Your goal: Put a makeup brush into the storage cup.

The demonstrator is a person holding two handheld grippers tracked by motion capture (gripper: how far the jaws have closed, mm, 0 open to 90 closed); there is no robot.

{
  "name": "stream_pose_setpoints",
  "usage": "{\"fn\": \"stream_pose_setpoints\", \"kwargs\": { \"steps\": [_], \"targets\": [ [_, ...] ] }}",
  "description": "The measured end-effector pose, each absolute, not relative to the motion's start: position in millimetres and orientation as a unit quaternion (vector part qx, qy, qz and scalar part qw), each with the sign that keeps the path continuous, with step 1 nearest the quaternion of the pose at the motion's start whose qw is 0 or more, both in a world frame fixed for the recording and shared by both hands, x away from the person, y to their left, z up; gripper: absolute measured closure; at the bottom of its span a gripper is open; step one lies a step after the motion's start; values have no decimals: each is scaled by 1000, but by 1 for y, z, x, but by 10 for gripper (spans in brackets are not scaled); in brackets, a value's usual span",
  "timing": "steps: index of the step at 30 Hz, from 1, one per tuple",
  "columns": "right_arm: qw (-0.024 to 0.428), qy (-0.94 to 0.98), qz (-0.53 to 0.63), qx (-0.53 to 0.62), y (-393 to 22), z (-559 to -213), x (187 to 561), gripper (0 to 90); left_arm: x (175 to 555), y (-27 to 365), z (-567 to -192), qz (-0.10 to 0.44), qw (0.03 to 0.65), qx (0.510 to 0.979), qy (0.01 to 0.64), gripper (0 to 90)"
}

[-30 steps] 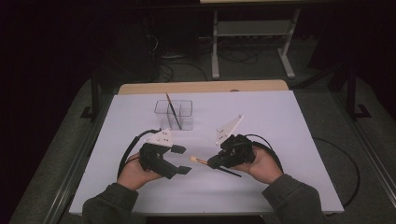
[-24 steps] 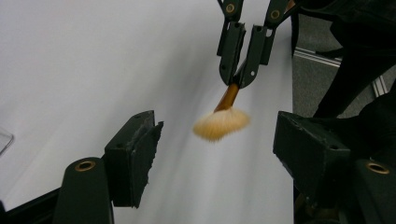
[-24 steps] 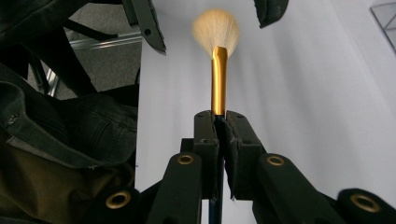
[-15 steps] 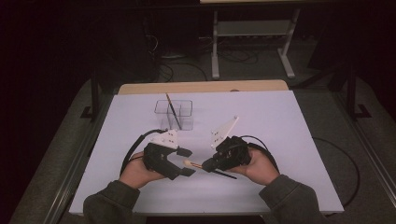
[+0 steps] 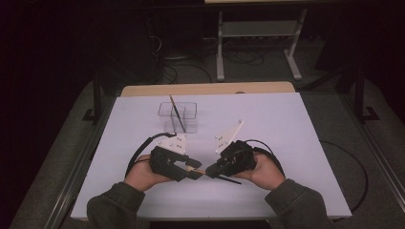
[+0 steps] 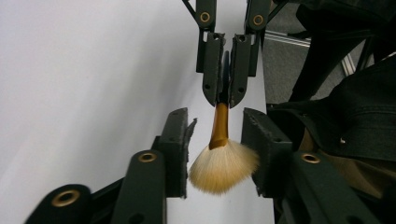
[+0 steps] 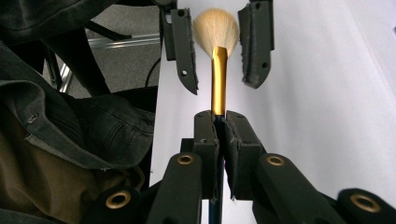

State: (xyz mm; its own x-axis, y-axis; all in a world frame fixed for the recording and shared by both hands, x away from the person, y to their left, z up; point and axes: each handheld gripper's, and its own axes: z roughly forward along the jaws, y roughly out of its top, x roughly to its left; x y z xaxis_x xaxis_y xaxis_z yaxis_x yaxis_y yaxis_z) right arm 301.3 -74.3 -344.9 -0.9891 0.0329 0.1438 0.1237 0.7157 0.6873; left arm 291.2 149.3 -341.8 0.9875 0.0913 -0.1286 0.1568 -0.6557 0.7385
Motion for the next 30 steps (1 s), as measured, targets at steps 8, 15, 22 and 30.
{"fn": "stream_pose_setpoints", "kwargs": {
  "steps": [8,15,22,30],
  "targets": [
    [58,-927,-369,-34,-72,-346,299,833,292,150,-342,-49,404,912,57,722],
    [61,-926,-370,-33,-72,-345,299,833,292,151,-342,-52,402,913,54,776],
    [63,-926,-370,-27,-72,-346,299,834,291,148,-339,-52,393,917,40,820],
    [62,-930,-361,-12,-68,-346,297,821,290,141,-331,-50,364,930,20,836]
  ]
}}
